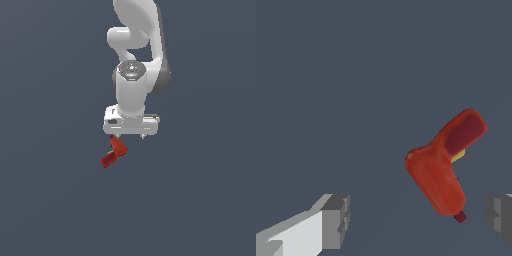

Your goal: Pick up the object and move it to a goal position.

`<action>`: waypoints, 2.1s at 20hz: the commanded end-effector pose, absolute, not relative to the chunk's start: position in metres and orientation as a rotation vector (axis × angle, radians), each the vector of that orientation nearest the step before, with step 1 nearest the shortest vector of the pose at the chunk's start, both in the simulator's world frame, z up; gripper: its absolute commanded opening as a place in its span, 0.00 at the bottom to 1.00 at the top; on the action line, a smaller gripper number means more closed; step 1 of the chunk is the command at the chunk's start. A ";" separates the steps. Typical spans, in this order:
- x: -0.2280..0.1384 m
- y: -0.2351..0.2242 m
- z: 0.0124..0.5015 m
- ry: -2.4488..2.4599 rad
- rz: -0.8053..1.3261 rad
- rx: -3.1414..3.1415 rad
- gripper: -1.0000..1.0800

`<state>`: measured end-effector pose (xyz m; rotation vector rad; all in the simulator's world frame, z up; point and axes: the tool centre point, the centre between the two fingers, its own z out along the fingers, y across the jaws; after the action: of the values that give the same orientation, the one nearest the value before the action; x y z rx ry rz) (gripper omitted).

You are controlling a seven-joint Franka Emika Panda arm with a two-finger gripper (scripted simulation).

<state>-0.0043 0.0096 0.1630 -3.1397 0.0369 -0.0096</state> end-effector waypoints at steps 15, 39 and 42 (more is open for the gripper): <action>0.000 -0.008 0.159 0.144 0.000 -3.122 1.00; 0.017 -0.082 0.053 0.902 0.138 -2.893 1.00; 0.016 -0.081 0.053 0.893 0.138 -2.897 1.00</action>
<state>0.0162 -0.0814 0.0536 -2.8968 0.8935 0.1380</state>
